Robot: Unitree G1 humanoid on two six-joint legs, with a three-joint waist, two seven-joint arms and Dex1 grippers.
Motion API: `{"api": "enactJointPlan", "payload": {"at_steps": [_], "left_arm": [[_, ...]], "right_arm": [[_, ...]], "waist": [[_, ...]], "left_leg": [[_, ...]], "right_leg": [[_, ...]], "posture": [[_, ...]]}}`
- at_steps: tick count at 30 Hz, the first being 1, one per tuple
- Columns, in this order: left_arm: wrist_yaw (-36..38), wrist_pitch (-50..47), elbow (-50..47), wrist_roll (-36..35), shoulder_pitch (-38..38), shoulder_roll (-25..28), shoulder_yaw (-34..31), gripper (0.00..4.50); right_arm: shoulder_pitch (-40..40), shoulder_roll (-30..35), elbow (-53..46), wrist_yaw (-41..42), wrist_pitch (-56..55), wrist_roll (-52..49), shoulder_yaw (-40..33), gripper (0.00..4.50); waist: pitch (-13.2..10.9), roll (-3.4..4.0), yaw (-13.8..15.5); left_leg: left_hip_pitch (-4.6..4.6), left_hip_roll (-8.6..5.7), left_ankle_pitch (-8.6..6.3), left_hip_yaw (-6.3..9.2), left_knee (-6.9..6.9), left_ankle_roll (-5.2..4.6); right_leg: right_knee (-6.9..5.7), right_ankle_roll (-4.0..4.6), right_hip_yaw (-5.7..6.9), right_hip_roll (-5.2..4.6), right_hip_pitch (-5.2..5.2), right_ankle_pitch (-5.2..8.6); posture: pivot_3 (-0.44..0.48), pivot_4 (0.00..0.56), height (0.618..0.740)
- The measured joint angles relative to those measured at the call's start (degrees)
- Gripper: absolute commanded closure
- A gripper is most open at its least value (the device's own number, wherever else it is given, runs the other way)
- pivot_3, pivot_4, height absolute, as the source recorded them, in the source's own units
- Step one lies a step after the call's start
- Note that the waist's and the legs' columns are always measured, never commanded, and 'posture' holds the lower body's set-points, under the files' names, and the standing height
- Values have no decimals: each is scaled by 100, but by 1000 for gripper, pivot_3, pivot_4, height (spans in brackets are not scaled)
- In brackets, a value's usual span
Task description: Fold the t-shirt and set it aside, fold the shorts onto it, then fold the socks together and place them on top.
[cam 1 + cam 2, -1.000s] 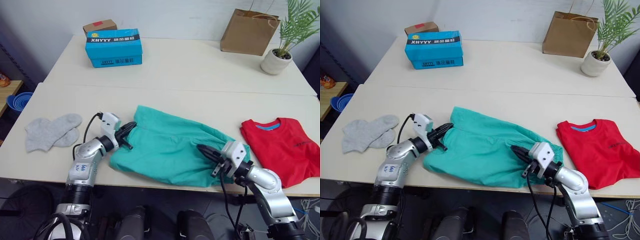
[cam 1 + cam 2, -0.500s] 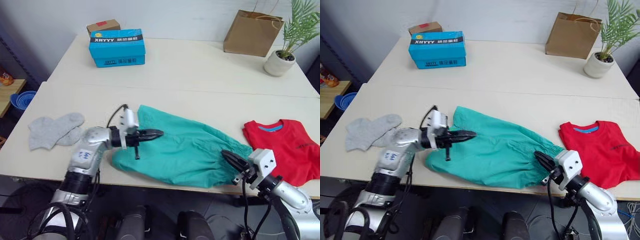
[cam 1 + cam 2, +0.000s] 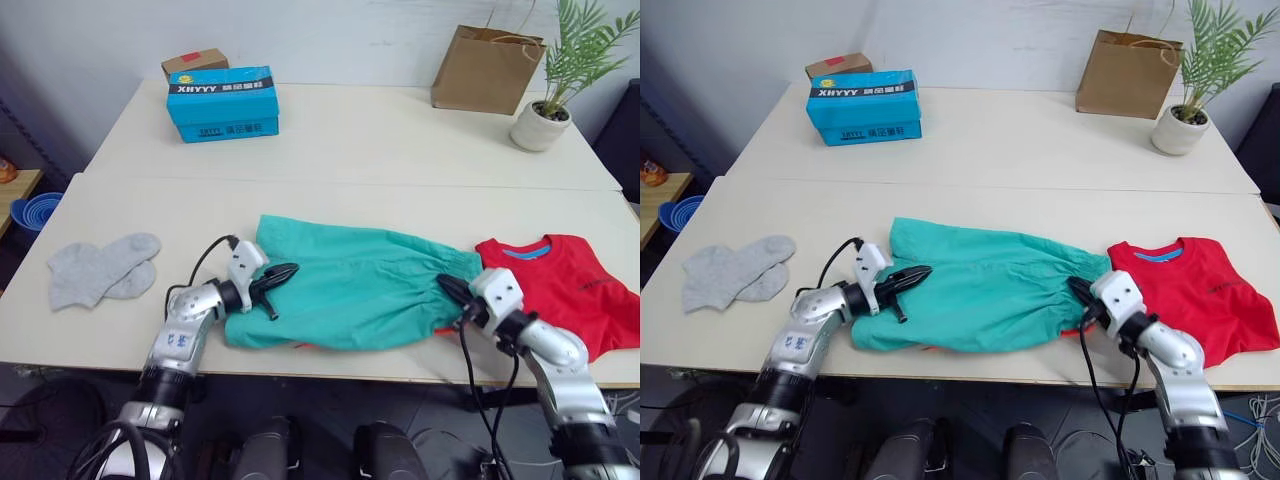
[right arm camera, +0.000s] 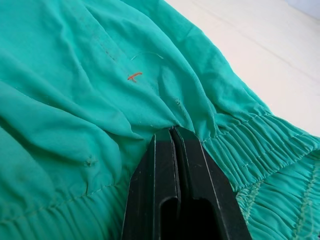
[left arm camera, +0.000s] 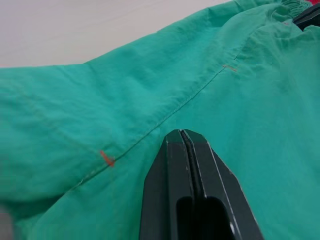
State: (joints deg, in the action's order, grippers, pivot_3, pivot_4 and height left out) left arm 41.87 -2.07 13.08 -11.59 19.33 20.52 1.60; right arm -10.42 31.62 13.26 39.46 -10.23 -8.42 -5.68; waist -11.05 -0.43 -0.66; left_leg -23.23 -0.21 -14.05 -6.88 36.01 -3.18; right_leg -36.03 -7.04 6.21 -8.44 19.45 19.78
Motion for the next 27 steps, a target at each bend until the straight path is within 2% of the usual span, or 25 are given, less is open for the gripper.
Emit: {"api": "enactJointPlan", "payload": {"at_steps": [4,6,9,12,14,17,19,23,27], "left_arm": [[-255,40,-370,-20,-342,-76,-110,4500],[-261,142,-381,-64,-383,-102,-154,4500],[-87,269,-386,-197,-345,-86,-190,4500],[330,290,-441,-427,-154,64,-214,4500],[708,238,-523,-583,71,187,-194,4500],[1312,161,-508,-719,576,271,-26,4500],[1581,172,-310,-725,820,230,95,4500],[1957,428,343,-604,1106,61,355,4500],[2292,818,771,-358,1190,64,599,4500]], "right_arm": [[-490,-5,519,245,-81,-17,98,4444],[-474,-90,376,603,337,-540,48,4285],[-200,-153,-202,952,1025,-1312,-57,3535],[185,-4,-1000,975,1736,-1954,-419,2429],[626,266,-1814,802,2693,-2752,-798,1736],[1382,766,-2974,-92,4661,-4447,-1574,716],[1698,828,-3372,-819,5462,-5496,-1935,25],[2309,823,-3593,-2550,6400,-6989,-2212,25],[2301,367,-3604,-4107,6413,-7884,-2154,25]], "waist": [[1,2,-7],[1,1,6],[0,3,44],[-2,6,83],[-5,11,111],[-4,10,181],[-4,9,186],[-4,9,190],[-4,6,168]], "left_leg": [[-2,0,1,0,0,-1],[-7,1,1,2,1,-3],[-16,0,-2,3,0,-8],[-35,-2,-5,7,4,-8],[-44,-5,-7,17,3,-9],[-55,-3,-10,27,2,-7],[-56,-2,-11,26,0,-9],[-78,-2,-10,23,0,-15],[-93,-2,9,13,7,-45]], "right_leg": [[0,0,4,1,-1,0],[3,0,6,1,-1,0],[6,0,8,-1,6,0],[13,0,14,-7,16,0],[22,0,20,-9,16,0],[40,1,27,-7,16,0],[44,1,28,-5,16,0],[46,2,30,-3,35,1],[41,1,29,-1,51,0]], "posture": [[0,150,740],[0,150,740],[0,150,740],[0,150,740],[0,150,740],[0,150,740],[0,150,740],[0,150,740],[0,150,740]]}}
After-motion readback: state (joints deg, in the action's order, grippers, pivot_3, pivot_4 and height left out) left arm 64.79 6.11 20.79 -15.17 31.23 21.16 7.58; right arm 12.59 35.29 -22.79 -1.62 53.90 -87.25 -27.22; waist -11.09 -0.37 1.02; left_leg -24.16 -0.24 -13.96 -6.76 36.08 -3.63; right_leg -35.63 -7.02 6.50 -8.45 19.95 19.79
